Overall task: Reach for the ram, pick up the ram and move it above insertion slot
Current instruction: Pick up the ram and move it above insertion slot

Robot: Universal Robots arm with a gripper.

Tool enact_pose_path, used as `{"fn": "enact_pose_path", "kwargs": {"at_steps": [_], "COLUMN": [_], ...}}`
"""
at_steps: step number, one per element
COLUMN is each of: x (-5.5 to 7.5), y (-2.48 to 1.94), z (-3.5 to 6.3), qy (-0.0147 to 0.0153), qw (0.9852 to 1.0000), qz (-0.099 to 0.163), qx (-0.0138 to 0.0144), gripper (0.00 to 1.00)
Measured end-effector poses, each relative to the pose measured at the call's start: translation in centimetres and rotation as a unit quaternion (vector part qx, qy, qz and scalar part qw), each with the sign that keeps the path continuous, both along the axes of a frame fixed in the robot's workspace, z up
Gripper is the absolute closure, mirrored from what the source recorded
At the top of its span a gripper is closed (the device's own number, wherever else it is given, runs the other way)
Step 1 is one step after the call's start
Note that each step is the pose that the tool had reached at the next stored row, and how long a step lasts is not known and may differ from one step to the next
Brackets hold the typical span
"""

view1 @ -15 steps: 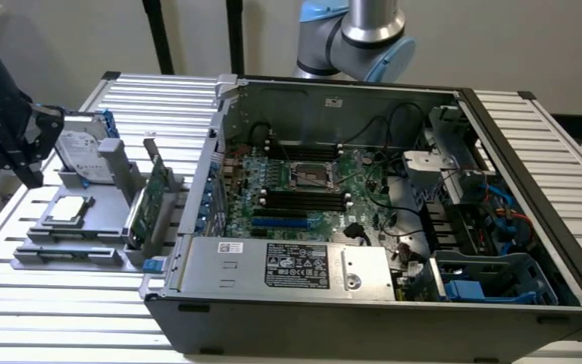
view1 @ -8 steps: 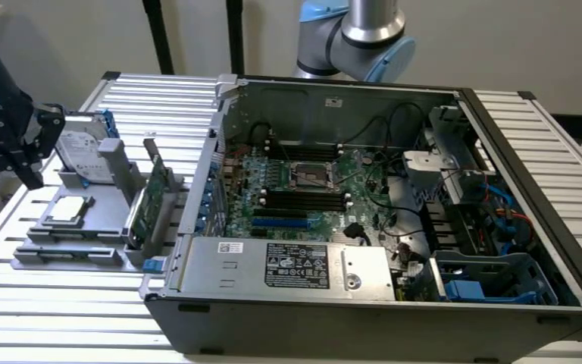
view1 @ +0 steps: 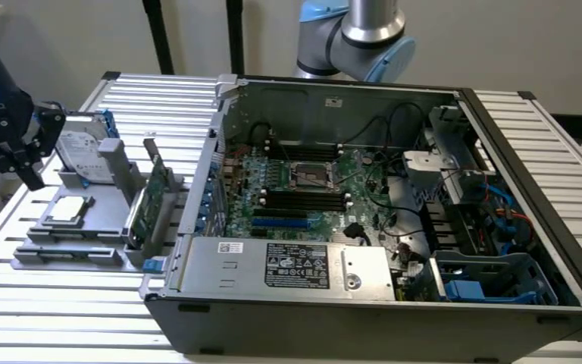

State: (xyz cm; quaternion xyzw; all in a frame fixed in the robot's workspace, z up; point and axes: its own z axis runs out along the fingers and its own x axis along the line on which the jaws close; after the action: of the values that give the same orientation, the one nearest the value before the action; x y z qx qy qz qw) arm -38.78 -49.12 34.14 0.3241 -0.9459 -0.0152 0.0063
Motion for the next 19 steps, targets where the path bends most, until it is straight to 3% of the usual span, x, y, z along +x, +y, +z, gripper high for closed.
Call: {"fn": "enact_pose_path", "kwargs": {"at_steps": [5,9,14,19], "x": [0.00,0.00,0.00,0.00], "y": [0.00,0.00,0.00,0.00], "z": [-0.06,-0.11,-0.18,-0.23], "qy": [-0.0017,-0.0030,-0.0050,-0.0068], "qw": [0.9990,0.9967,0.9919,0.9851], "qz": [0.045,0.081,0.127,0.172], "qx": [0.0001,0.0002,0.0002,0.0002], "gripper": [0.89,0.89,0.89,0.89]}}
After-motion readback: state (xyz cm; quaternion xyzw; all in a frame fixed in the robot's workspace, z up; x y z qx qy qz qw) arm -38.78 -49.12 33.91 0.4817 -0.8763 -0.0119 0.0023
